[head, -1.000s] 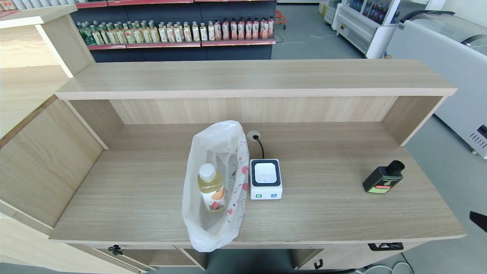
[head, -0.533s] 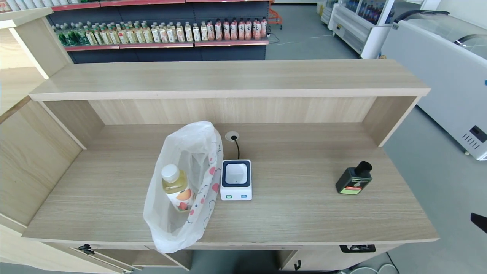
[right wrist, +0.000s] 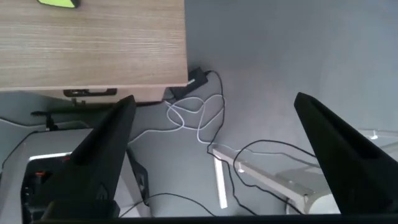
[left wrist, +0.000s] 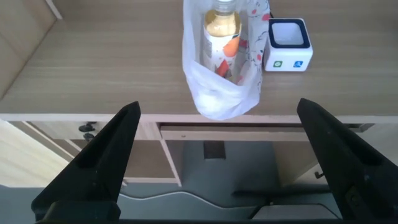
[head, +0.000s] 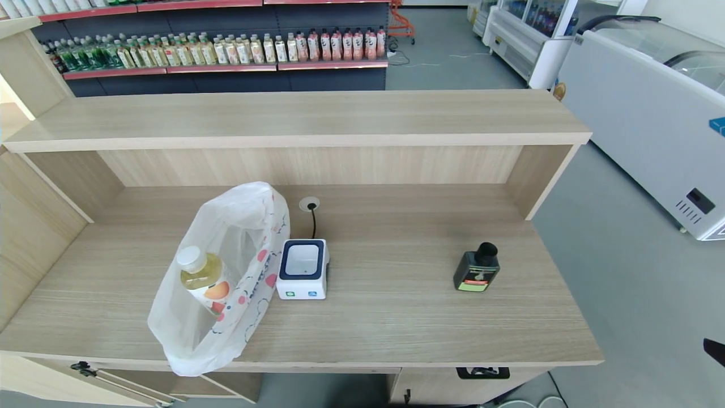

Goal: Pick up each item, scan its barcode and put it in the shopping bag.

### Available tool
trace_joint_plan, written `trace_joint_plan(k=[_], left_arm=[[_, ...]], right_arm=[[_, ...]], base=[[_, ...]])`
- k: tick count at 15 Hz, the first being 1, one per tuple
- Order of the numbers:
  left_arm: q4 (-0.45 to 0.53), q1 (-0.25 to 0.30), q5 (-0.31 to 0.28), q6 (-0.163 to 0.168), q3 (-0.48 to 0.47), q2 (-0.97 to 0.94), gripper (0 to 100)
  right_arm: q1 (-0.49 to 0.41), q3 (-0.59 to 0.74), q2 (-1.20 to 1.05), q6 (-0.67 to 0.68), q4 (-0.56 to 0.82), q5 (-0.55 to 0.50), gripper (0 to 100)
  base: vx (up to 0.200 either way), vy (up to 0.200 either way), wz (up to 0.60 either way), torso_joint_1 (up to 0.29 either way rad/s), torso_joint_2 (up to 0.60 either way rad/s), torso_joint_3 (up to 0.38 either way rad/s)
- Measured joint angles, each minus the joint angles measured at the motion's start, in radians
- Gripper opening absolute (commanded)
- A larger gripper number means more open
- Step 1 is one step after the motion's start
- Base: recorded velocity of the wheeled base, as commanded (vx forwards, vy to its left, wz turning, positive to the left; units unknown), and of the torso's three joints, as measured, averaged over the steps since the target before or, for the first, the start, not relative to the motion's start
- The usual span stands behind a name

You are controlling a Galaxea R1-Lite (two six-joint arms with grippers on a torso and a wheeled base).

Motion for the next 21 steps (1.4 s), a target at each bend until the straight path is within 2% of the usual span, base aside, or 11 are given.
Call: trace_joint_plan(k=[4, 8, 11, 16, 18, 21], left_arm=[[0.0, 0.0, 0.0, -0.007, 0.0, 0.0, 100], [0.0, 0.0, 0.0, -0.007, 0.0, 0.0, 100], [0.0, 0.0, 0.0, -0.007, 0.0, 0.0, 100], [0.0, 0.001, 0.0, -0.008, 0.0, 0.0, 100], [0.0, 0.0, 0.0, -0.008, 0.0, 0.0, 100], [0.0, 0.0, 0.0, -0.008, 0.0, 0.0, 100]], right_arm=[[-0.003, -0.016, 0.034, -0.057, -0.003, 0.001, 100], [-0.001, -0.076, 0.152, -0.177, -0.006, 0.01, 100], [0.005, -0.125, 0.278, -0.246, -0.012, 0.065, 100], [0.029, -0.147, 0.488, -0.259, -0.182, 0.153, 100], [0.051, -0.151, 0.563, -0.262, -0.228, 0.263, 100], [0.104, -0.163, 0.658, -0.273, -0.322, 0.29, 100]], base=[[0.0, -0.05, 0.0, 0.001, 0.0, 0.001], [0.0, 0.0, 0.0, 0.0, 0.0, 0.0], [0.0, 0.0, 0.0, 0.0, 0.0, 0.0], [0.0, 0.0, 0.0, 0.0, 0.0, 0.0], [0.0, 0.0, 0.0, 0.0, 0.0, 0.0], [0.0, 0.0, 0.0, 0.0, 0.0, 0.0]])
